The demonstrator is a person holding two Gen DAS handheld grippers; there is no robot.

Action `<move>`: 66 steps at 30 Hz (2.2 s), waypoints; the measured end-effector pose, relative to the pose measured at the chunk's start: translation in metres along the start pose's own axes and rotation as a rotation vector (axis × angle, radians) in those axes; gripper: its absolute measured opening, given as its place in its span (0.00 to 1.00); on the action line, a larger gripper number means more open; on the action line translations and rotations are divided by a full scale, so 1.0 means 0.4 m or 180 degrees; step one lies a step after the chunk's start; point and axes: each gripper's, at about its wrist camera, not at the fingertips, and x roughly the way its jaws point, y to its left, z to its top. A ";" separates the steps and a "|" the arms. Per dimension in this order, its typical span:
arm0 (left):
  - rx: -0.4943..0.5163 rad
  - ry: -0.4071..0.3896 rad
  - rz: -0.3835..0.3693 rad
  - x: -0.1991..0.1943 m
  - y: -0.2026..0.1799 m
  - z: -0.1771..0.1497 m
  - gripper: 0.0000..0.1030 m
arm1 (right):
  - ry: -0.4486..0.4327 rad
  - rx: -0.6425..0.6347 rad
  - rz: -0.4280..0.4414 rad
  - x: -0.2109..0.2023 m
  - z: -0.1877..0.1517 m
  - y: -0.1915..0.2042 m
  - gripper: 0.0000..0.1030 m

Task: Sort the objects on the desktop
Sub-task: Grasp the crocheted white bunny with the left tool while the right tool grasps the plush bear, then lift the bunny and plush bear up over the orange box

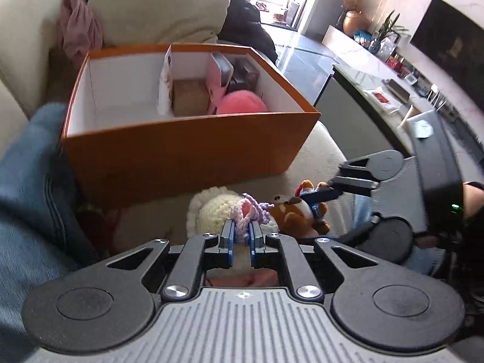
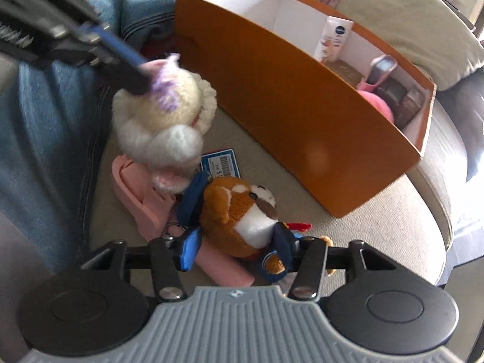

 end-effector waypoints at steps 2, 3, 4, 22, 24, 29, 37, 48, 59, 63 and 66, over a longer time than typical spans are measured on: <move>0.0043 -0.0014 0.0026 -0.004 -0.002 -0.003 0.12 | -0.0001 0.0069 0.0036 0.009 0.002 -0.011 0.58; 0.0079 0.0002 0.0022 -0.003 -0.006 -0.003 0.12 | -0.0025 0.0171 0.0048 0.010 0.003 -0.022 0.56; 0.0107 0.0029 -0.0018 -0.002 -0.009 -0.005 0.14 | -0.0049 0.0280 0.0064 0.008 0.005 -0.034 0.55; -0.1091 0.0124 -0.0212 0.061 0.149 0.063 0.42 | -0.0118 0.1607 0.0138 -0.027 -0.027 -0.172 0.50; -0.1116 0.0158 -0.0313 0.076 0.151 0.059 0.50 | -0.0114 0.1561 0.0129 -0.034 -0.028 -0.168 0.51; -0.0964 0.0438 -0.0464 0.074 0.123 0.039 0.51 | -0.0115 0.1534 0.0159 -0.055 -0.037 -0.177 0.51; -0.1311 0.0755 -0.0642 0.105 0.139 -0.024 0.80 | -0.0049 0.1291 0.0230 -0.056 -0.041 -0.153 0.51; -0.1721 0.1075 -0.0981 0.213 0.136 -0.043 0.87 | 0.0095 0.0434 0.0066 -0.002 -0.023 -0.062 0.57; -0.1315 0.0674 -0.0322 0.191 0.100 -0.004 0.73 | -0.0064 0.0715 0.0078 0.002 -0.035 -0.110 0.46; -0.1066 0.0575 -0.0144 0.168 0.087 0.003 0.71 | -0.0173 0.0888 0.0112 -0.024 -0.036 -0.132 0.42; -0.0829 0.0431 -0.0072 0.122 0.055 0.021 0.71 | -0.0326 0.0933 0.0132 -0.070 -0.029 -0.131 0.42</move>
